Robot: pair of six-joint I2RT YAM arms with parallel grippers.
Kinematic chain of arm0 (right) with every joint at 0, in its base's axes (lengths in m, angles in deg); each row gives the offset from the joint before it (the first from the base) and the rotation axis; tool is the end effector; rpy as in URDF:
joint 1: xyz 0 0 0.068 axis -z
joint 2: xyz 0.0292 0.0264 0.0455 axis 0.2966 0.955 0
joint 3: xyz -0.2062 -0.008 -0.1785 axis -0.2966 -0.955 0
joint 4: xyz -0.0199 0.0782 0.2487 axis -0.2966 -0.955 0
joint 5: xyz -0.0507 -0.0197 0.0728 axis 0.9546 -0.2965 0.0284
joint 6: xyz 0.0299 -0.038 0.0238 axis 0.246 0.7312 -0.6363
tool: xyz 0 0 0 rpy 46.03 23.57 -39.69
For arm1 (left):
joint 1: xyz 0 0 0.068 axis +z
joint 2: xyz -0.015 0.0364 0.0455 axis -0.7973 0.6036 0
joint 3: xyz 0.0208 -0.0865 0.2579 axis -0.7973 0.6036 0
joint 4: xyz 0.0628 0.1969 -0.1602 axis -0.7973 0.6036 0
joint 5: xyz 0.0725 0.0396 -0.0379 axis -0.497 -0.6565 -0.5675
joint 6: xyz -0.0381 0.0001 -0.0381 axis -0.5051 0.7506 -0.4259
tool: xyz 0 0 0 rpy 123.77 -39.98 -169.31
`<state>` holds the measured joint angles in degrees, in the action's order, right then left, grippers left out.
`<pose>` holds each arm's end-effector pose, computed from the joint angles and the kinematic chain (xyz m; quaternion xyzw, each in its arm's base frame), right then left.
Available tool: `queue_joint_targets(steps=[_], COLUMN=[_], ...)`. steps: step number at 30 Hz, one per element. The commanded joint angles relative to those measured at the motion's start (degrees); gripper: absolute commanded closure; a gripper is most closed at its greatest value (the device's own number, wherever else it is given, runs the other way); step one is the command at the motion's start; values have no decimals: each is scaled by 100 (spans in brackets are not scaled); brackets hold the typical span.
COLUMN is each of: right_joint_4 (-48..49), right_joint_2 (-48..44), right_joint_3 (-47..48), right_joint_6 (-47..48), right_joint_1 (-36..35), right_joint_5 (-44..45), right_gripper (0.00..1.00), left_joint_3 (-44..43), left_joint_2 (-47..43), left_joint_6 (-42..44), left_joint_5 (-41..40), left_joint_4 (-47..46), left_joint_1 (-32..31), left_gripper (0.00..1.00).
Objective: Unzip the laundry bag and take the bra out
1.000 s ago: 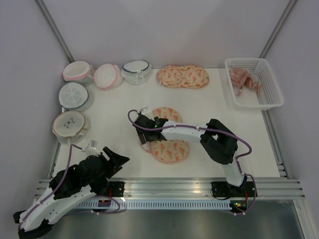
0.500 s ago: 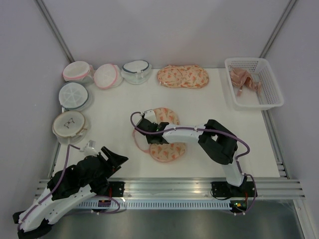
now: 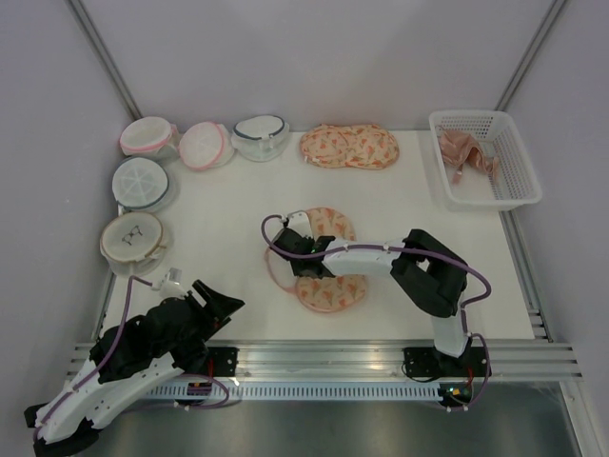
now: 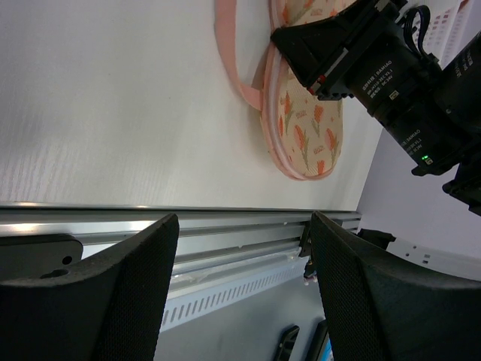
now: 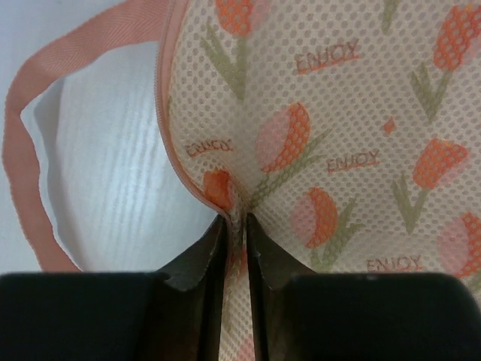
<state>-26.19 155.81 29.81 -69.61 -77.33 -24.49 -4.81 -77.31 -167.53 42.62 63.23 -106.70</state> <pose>0.2143 0.3411 0.1517 -0.1385 0.9340 0.0396 0.3271 0.0247 -0.0169 0.2219 -0.2873 0.8386 -0.3688 0.2797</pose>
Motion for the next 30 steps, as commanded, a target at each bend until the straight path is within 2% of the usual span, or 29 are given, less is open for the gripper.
queue_joint_targets(steps=[1, 3, 5, 6, 9, 13, 15, 16, 20, 23, 25, 30], right_joint_4=[-490, -166, 29, 108, 354, -100, -750, -1031, -2681, -3281, -3336, -2661], right_joint_2=[-226, -681, -1086, -1523, -2481, -3459, -3856, -3961, -4400, -4734, -5007, -6158], right_joint_3=[-441, -633, -784, -862, -1083, -987, -811, -741, -459, -494, -608, -1214], right_joint_6=[154, 331, 497, 542, 744, 850, 771, 649, 69, -336, -520, -399], right_joint_1=[154, 163, 163, 163, 163, 163, 154, 163, 171, 180, 180, 180], right_joint_5=[-197, -643, -900, -1006, -1209, -903, -569, 16, 1038, 1199, 1129, 481], right_gripper=[74, 45, 29, 10, 2, 2, 2, 2, 2, 2, 2, 2], left_joint_3=[-146, -146, -146, -155, -173, -173, -173, -164, -120, -94, -85, -76], left_joint_2=[-423, -423, -423, -423, -423, -423, -423, -423, -423, -423, -414, -414], left_joint_6=[3, 12, 12, 3, 21, 21, 21, 21, 38, 73, 100, 258], left_joint_5=[-117, -109, -109, -109, -117, -126, -126, -117, -100, -73, -38, 58], left_joint_4=[168, 115, 89, 88, 80, 71, 62, 62, 44, -17, -61, -272], left_joint_1=[-5, -5, -6, -5, -5, -5, -14, -6, -6, -5, -5, -5], left_gripper=[24, 24, 24, 24, 24, 24, 24, 24, 24, 24, 24, 24])
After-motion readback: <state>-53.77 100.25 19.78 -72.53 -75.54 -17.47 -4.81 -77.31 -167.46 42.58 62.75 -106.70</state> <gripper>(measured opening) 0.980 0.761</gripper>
